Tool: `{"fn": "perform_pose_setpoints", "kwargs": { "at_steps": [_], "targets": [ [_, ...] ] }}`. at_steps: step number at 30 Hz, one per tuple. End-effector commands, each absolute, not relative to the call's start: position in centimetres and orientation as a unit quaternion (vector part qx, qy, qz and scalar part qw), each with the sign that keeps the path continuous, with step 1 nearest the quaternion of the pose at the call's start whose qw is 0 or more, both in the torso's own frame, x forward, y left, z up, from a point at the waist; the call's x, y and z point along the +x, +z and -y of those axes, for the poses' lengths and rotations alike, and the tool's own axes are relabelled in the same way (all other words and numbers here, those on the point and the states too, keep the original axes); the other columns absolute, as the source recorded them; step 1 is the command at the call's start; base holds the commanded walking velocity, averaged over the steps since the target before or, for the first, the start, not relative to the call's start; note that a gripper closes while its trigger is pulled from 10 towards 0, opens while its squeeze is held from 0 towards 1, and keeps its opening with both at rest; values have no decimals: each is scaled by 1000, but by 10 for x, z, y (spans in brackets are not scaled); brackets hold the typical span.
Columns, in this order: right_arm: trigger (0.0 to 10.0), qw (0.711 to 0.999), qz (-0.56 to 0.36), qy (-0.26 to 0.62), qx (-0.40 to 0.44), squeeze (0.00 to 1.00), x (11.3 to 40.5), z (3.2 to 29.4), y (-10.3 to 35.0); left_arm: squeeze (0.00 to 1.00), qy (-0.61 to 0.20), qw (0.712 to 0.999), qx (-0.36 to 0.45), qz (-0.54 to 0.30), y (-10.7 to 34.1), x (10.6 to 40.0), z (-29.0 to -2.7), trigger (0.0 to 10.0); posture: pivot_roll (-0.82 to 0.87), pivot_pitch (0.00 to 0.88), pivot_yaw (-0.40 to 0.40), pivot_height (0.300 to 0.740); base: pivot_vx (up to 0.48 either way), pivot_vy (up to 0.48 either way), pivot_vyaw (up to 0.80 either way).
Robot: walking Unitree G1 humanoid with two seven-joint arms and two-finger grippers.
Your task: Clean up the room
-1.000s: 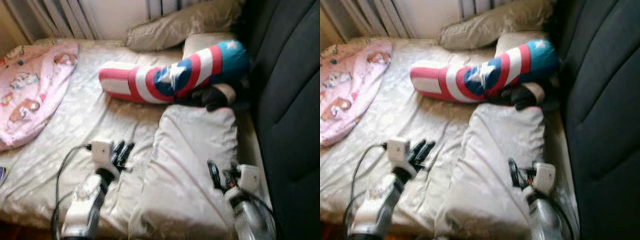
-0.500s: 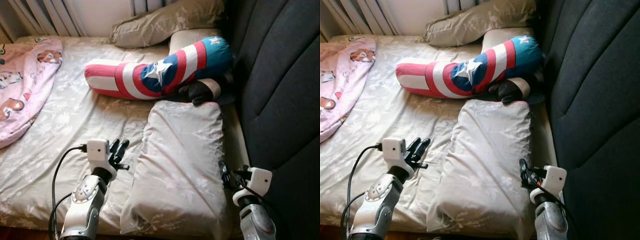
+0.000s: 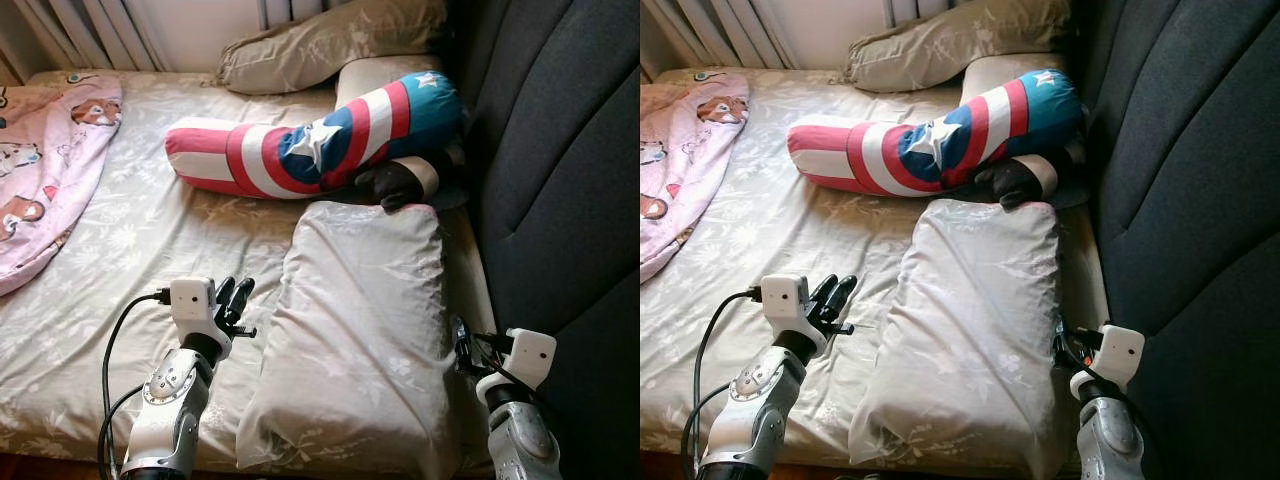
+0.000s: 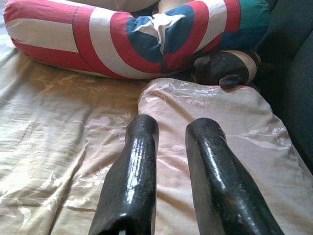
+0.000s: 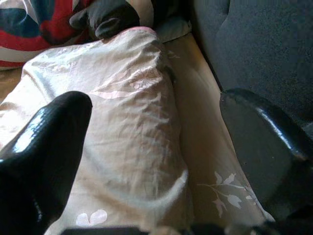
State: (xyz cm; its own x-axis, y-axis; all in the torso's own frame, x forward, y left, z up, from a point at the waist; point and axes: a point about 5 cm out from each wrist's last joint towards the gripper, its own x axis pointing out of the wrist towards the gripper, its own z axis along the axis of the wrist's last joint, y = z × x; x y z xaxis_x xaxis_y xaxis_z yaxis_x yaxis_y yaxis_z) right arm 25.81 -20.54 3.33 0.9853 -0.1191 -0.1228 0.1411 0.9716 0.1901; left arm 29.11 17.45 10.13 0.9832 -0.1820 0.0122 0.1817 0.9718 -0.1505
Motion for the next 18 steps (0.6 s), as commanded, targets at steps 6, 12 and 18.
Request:
{"fn": "perform_pose_setpoints", "kwargs": {
  "at_steps": [6, 12, 18],
  "targets": [
    [10000, 991, -65, -72, 95, 0, 252, 207, 28, 294, -106, 992, -61, -15, 95, 289, -169, 10000, -11, 161, 28, 691, 0, 0, 0],
    [10000, 991, -66, -64, 98, 0, 253, 205, 27, 1000, -107, 992, -64, -17, 93, 288, -169, 10000, -12, 159, 26, 691, 0, 0, 0],
    [10000, 991, -71, -56, 100, 0, 253, 201, 26, 1000, -110, 992, -62, -19, 92, 287, -169, 10000, -11, 154, 27, 691, 0, 0, 0]
  ]
}}
